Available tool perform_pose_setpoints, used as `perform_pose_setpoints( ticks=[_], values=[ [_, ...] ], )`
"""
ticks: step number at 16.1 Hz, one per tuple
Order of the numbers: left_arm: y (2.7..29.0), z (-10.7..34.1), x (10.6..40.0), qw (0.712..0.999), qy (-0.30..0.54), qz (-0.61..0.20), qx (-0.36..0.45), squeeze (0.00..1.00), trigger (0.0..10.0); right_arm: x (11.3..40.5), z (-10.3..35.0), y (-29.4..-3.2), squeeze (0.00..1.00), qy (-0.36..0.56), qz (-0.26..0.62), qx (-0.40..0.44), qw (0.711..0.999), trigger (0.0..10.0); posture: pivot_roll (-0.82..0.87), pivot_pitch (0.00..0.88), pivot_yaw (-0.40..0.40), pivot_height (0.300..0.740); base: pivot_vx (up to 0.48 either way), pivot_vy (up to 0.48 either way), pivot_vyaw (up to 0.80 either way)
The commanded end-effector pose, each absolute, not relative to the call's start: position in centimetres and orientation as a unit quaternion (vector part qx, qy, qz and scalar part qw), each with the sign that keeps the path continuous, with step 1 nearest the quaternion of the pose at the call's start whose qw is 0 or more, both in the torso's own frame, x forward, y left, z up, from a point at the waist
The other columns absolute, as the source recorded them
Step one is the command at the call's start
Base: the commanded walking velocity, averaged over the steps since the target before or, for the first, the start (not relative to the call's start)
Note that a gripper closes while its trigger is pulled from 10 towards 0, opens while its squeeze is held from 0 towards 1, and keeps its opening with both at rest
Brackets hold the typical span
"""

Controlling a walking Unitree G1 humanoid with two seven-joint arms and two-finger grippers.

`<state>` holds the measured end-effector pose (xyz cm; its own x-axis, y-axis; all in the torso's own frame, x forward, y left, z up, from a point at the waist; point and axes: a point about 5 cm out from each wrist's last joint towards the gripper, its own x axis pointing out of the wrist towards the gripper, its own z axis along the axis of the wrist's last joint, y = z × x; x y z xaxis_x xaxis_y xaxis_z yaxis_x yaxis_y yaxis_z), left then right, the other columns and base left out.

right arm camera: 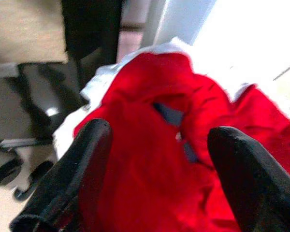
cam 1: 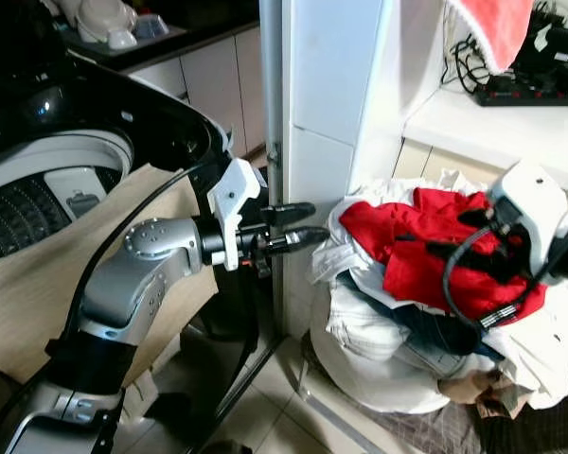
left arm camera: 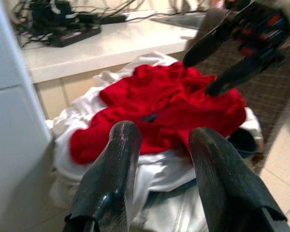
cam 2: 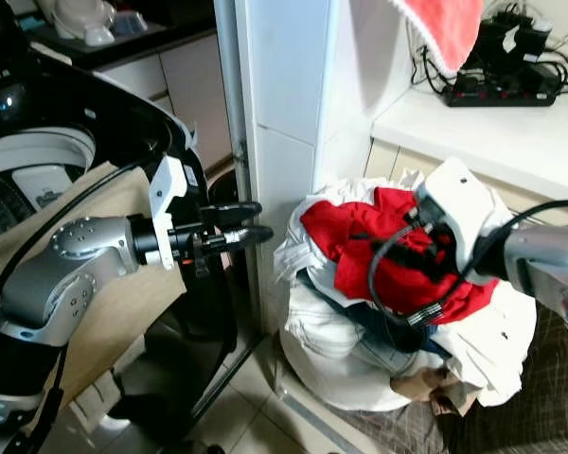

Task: Clothes washing

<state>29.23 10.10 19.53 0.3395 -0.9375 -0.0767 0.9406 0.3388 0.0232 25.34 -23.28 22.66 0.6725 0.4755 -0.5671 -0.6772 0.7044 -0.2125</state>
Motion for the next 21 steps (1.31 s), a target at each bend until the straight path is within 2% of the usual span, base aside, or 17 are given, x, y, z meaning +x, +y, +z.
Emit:
perform_pose_setpoints(
  ticks=[1, 2, 3, 5, 6, 7, 8, 12, 21],
  values=[
    [9.7, 19.3, 28.8, 0.814, 0.035, -0.578, 0.036, 0.0, 10.0, 25.2, 21.8, -23.3, 1.0, 0.262, 0.341, -0.219, 0.876, 10.0, -0.17, 0.0, 0.06, 0.74, 0.0, 0.0, 0.0],
    [9.5, 19.2, 28.7, 0.815, 0.038, -0.577, 0.036, 0.0, 10.0, 25.2, 21.2, -23.4, 0.73, 0.272, 0.345, -0.22, 0.871, 10.0, -0.17, 0.0, 0.06, 0.74, 0.0, 0.0, 0.0],
    [9.3, 19.2, 28.6, 0.816, 0.042, -0.576, 0.036, 0.0, 10.0, 25.4, 20.3, -23.3, 0.0, 0.281, 0.351, -0.214, 0.867, 10.0, -0.17, 0.0, 0.058, 0.74, 0.0, 0.0, 0.0],
    [9.1, 19.2, 28.6, 0.819, 0.045, -0.571, 0.036, 0.0, 10.0, 25.7, 19.3, -23.4, 0.0, 0.286, 0.352, -0.199, 0.869, 10.0, -0.17, 0.0, 0.058, 0.74, 0.0, 0.0, 0.0],
    [9.1, 19.1, 28.6, 0.822, 0.048, -0.567, 0.038, 0.0, 10.0, 26.0, 18.5, -23.6, 0.0, 0.294, 0.347, -0.191, 0.87, 4.6, -0.17, 0.0, 0.056, 0.74, 0.0, 0.0, 0.0],
    [9.1, 19.1, 28.6, 0.822, 0.048, -0.566, 0.038, 0.0, 10.0, 26.1, 18.4, -23.7, 0.0, 0.296, 0.345, -0.187, 0.871, 4.6, -0.16, 0.0, 0.055, 0.74, 0.0, 0.0, 0.0],
    [9.1, 19.2, 28.6, 0.824, 0.048, -0.564, 0.037, 0.0, 10.0, 26.2, 18.3, -23.8, 0.0, 0.295, 0.343, -0.18, 0.873, 0.0, -0.16, 0.0, 0.055, 0.74, 0.0, 0.0, 0.0],
    [9.1, 19.2, 28.7, 0.825, 0.052, -0.561, 0.04, 0.0, 10.0, 26.3, 18.4, -24.0, 0.0, 0.294, 0.354, -0.144, 0.876, 0.0, -0.16, 0.0, 0.058, 0.74, 0.0, 0.0, 0.0],
    [9.0, 19.1, 28.7, 0.826, 0.053, -0.56, 0.042, 0.0, 10.0, 26.1, 18.0, -24.0, 0.0, 0.309, 0.37, -0.128, 0.867, 0.0, -0.17, 0.0, 0.059, 0.74, 0.0, 0.0, 0.0]
  ],
)
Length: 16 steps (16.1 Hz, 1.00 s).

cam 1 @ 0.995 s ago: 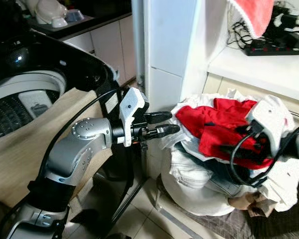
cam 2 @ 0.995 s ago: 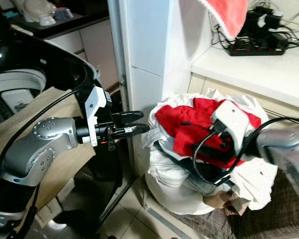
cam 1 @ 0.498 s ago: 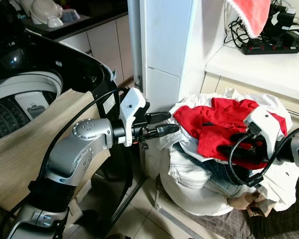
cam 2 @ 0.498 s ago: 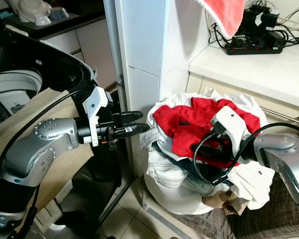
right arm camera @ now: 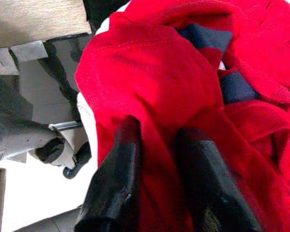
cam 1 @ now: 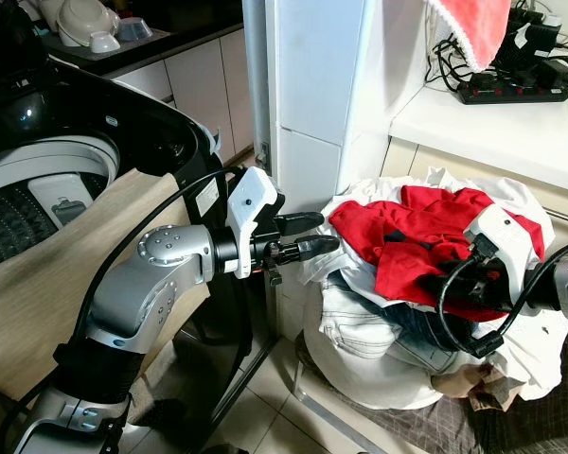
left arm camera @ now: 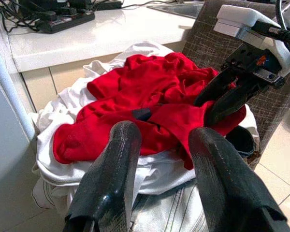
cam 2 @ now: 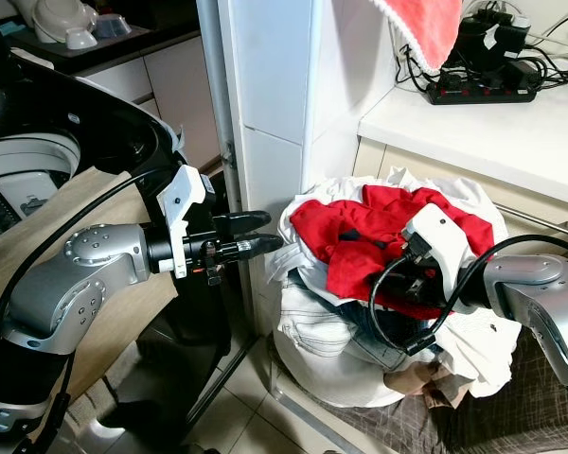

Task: Clothes washing

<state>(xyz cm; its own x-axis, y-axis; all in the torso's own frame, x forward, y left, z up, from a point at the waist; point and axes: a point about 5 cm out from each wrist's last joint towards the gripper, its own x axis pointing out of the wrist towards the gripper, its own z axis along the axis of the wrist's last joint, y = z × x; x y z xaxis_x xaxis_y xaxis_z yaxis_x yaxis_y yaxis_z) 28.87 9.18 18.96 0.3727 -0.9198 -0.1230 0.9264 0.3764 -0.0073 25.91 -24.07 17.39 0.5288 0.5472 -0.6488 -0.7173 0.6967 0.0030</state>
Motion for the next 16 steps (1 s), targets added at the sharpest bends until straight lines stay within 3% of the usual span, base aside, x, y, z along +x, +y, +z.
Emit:
perform_pose_setpoints(
  ticks=[1, 3, 8, 11, 13, 16],
  values=[
    [9.0, 19.1, 28.7, 0.826, 0.053, -0.56, 0.043, 0.0, 10.0, 26.0, 17.9, -24.0, 0.0, 0.312, 0.374, -0.127, 0.864, 0.0, -0.17, 0.0, 0.059, 0.74, 0.0, 0.0, 0.0],
    [9.0, 19.1, 28.7, 0.826, 0.053, -0.559, 0.044, 0.0, 10.0, 25.8, 18.0, -24.1, 0.0, 0.313, 0.377, -0.123, 0.863, 0.0, -0.17, 0.0, 0.059, 0.74, 0.0, 0.0, 0.0],
    [8.3, 20.7, 30.1, 0.862, 0.0, -0.506, 0.01, 0.0, 10.0, 27.3, 22.7, -23.3, 0.0, 0.173, 0.396, 0.02, 0.902, 0.0, -0.17, 0.0, 0.057, 0.74, 0.0, 0.0, 0.0],
    [6.9, 22.4, 31.3, 0.879, -0.057, -0.472, -0.018, 0.0, 10.0, 27.2, 25.9, -22.3, 0.0, 0.08, 0.441, 0.081, 0.89, 0.0, -0.17, 0.0, 0.051, 0.74, 0.0, 0.0, 0.0],
    [4.0, 24.1, 30.9, 0.856, -0.089, -0.507, -0.059, 0.0, 10.0, 27.1, 28.3, -21.5, 0.0, 0.023, 0.476, 0.121, 0.871, 0.0, -0.17, 0.0, 0.047, 0.74, 0.0, 0.0, 0.0],
    [1.1, 24.1, 30.0, 0.832, -0.091, -0.542, -0.073, 0.0, 10.0, 26.9, 28.5, -20.8, 0.0, 0.021, 0.484, 0.119, 0.867, 0.0, -0.17, 0.0, 0.05, 0.74, 0.0, 0.0, 0.0]
  ],
)
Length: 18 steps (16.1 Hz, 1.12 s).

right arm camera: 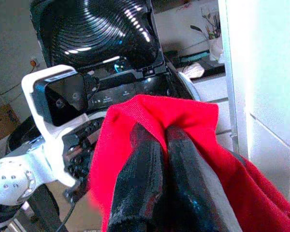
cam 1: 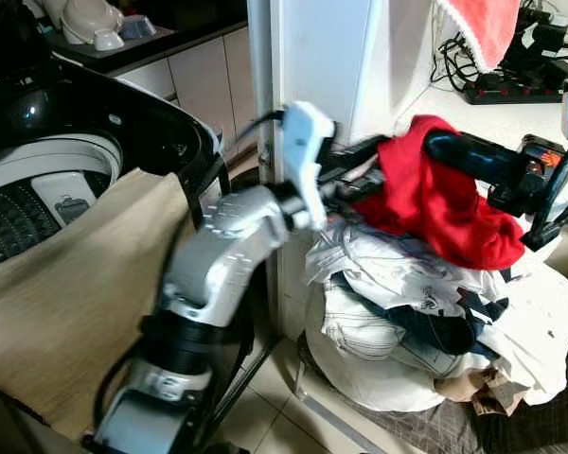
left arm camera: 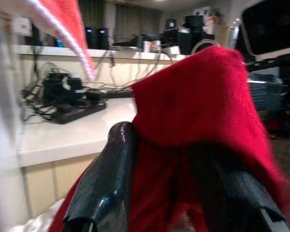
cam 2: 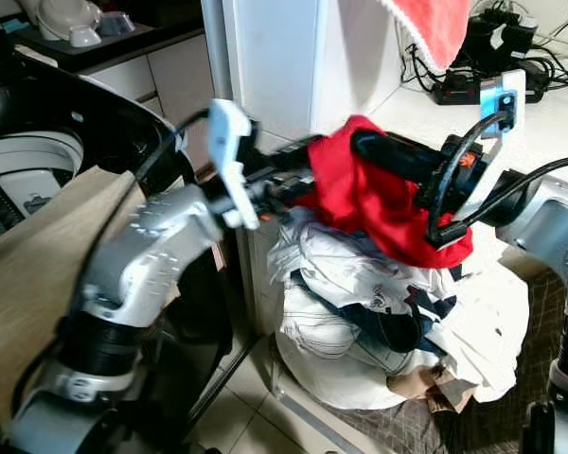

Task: Clothes washing

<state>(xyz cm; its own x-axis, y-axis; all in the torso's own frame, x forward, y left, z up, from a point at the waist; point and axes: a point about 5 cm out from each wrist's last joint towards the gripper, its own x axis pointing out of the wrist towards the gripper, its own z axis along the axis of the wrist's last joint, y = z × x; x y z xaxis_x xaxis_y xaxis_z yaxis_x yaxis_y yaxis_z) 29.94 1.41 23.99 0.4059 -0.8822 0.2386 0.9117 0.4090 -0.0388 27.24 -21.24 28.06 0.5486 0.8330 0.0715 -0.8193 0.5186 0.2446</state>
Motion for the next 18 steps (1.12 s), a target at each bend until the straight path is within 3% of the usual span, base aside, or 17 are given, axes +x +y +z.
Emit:
perform_pose_setpoints(
  ticks=[1, 4, 7, 8, 9, 12, 14, 17, 18],
  values=[
    [0.7, 24.0, 29.8, 0.827, -0.09, -0.549, -0.078, 0.0, 10.0, 26.9, 28.4, -20.7, 0.0, 0.023, 0.484, 0.119, 0.867, 0.0, -0.17, 0.0, 0.05, 0.74, 0.0, 0.0, 0.0],
    [0.0, 24.1, 28.3, 0.785, -0.081, -0.599, -0.14, 0.0, 10.0, 26.8, 28.0, -20.6, 0.0, 0.034, 0.474, 0.122, 0.871, 0.0, -0.18, 0.0, 0.061, 0.74, 0.0, 0.0, 0.0],
    [4.0, 23.4, 30.4, 0.828, -0.068, -0.52, -0.198, 0.0, 10.0, 26.6, 27.8, -21.1, 0.0, 0.037, 0.469, 0.123, 0.874, 0.0, -0.18, 0.0, 0.061, 0.74, 0.0, 0.0, 0.0],
    [5.1, 23.3, 30.8, 0.833, -0.069, -0.511, -0.201, 0.91, 10.0, 26.6, 27.8, -21.1, 0.0, 0.038, 0.467, 0.122, 0.875, 0.0, -0.18, 0.0, 0.061, 0.74, 0.0, 0.0, 0.0],
    [6.3, 23.3, 31.0, 0.836, -0.071, -0.504, -0.206, 1.0, 10.0, 26.6, 27.7, -21.1, 0.0, 0.04, 0.465, 0.122, 0.876, 0.0, -0.18, 0.0, 0.06, 0.74, 0.0, 0.0, 0.0],
    [9.2, 24.0, 31.2, 0.83, -0.073, -0.51, -0.215, 1.0, 10.0, 26.7, 27.4, -20.8, 0.0, 0.046, 0.47, 0.116, 0.874, 0.0, -0.16, 0.0, 0.047, 0.74, 0.0, 0.0, 0.0],
    [8.5, 25.2, 30.8, 0.806, -0.086, -0.529, -0.251, 1.0, 10.0, 26.8, 27.2, -20.4, 0.0, 0.054, 0.475, 0.106, 0.872, 0.0, -0.16, 0.0, 0.047, 0.74, 0.0, 0.0, 0.0],
    [5.4, 25.3, 29.6, 0.766, -0.067, -0.587, -0.255, 1.0, 10.0, 26.7, 27.2, -20.0, 0.0, 0.052, 0.479, 0.104, 0.87, 0.0, -0.16, 0.0, 0.053, 0.74, 0.0, 0.0, 0.0],
    [4.3, 24.9, 28.9, 0.751, -0.05, -0.611, -0.245, 0.04, 10.0, 26.7, 27.3, -19.9, 0.0, 0.052, 0.479, 0.103, 0.87, 0.0, -0.16, 0.0, 0.057, 0.74, 0.0, 0.0, 0.0]
  ],
)
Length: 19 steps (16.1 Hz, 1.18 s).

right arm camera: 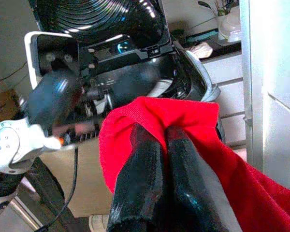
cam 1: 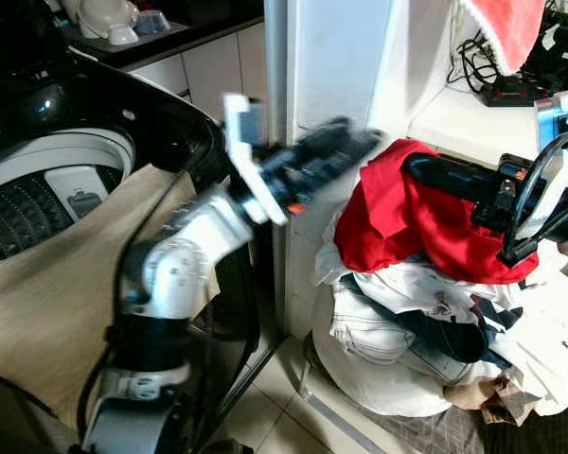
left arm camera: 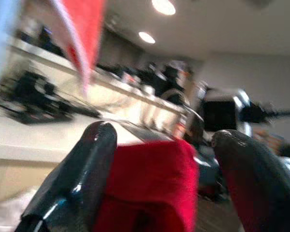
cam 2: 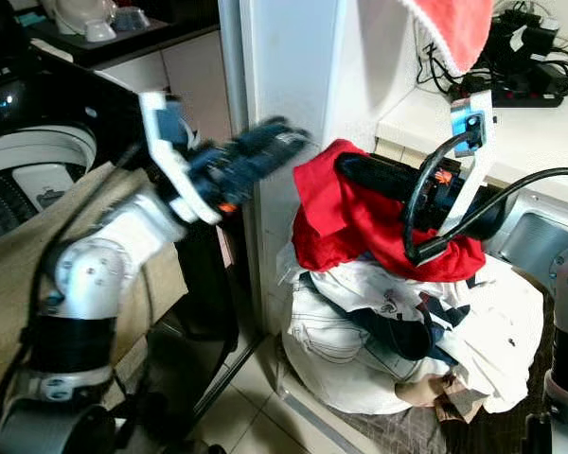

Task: Clothes washing

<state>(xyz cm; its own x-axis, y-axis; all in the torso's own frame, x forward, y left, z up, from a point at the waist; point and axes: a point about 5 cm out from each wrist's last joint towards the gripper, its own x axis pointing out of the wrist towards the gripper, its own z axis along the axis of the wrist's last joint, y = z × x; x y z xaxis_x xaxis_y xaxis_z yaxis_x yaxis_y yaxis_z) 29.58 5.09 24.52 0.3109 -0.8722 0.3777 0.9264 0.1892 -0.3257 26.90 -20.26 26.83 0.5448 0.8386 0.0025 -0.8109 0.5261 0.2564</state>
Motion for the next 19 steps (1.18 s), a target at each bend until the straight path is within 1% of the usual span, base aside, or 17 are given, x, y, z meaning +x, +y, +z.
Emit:
perform_pose_setpoints(
  ticks=[1, 2, 3, 6, 7, 8, 12, 15, 19],
  values=[
    [3.7, 24.4, 28.7, 0.752, -0.039, -0.619, -0.222, 0.0, 10.0, 26.7, 27.3, -19.9, 0.0, 0.051, 0.48, 0.103, 0.87, 0.0, -0.16, 0.0, 0.06, 0.74, 0.0, 0.0, 0.0],
    [2.9, 23.1, 28.6, 0.768, -0.017, -0.616, -0.174, 0.0, 10.0, 26.6, 27.5, -19.9, 0.0, 0.048, 0.479, 0.101, 0.871, 0.0, -0.17, 0.0, 0.062, 0.74, 0.0, 0.0, 0.0],
    [2.8, 22.7, 28.7, 0.772, -0.012, -0.614, -0.161, 0.0, 10.0, 26.5, 27.6, -20.0, 0.0, 0.045, 0.478, 0.102, 0.871, 0.0, -0.17, 0.0, 0.063, 0.74, 0.0, 0.0, 0.0],
    [3.1, 22.8, 28.9, 0.773, -0.014, -0.611, -0.169, 0.0, 10.0, 26.4, 27.6, -20.0, 0.0, 0.044, 0.476, 0.102, 0.872, 0.0, -0.17, 0.0, 0.065, 0.74, 0.0, 0.0, 0.0],
    [3.3, 22.8, 29.1, 0.778, -0.018, -0.604, -0.172, 0.0, 0.2, 26.4, 27.6, -20.0, 0.0, 0.044, 0.477, 0.102, 0.872, 0.0, -0.17, 0.0, 0.065, 0.74, 0.0, 0.0, 0.0],
    [3.4, 22.9, 29.2, 0.779, -0.02, -0.603, -0.173, 0.0, 0.0, 26.4, 27.6, -19.9, 0.0, 0.044, 0.477, 0.102, 0.872, 0.0, -0.17, 0.0, 0.065, 0.74, 0.0, 0.0, 0.0],
    [3.5, 23.0, 29.1, 0.777, -0.025, -0.604, -0.176, 0.0, 0.0, 26.5, 27.6, -19.8, 0.0, 0.045, 0.478, 0.102, 0.871, 0.0, -0.17, 0.0, 0.063, 0.74, 0.0, 0.0, 0.0],
    [3.5, 22.8, 29.2, 0.783, -0.022, -0.597, -0.172, 0.0, 0.0, 26.5, 27.6, -19.7, 0.0, 0.044, 0.478, 0.102, 0.871, 0.0, -0.17, 0.0, 0.063, 0.74, 0.0, 0.0, 0.0],
    [3.5, 22.8, 29.2, 0.78, -0.022, -0.601, -0.175, 0.0, 0.0, 26.6, 27.7, -19.7, 0.0, 0.044, 0.477, 0.1, 0.872, 0.0, -0.17, 0.0, 0.063, 0.74, 0.0, 0.0, 0.0]
  ],
)
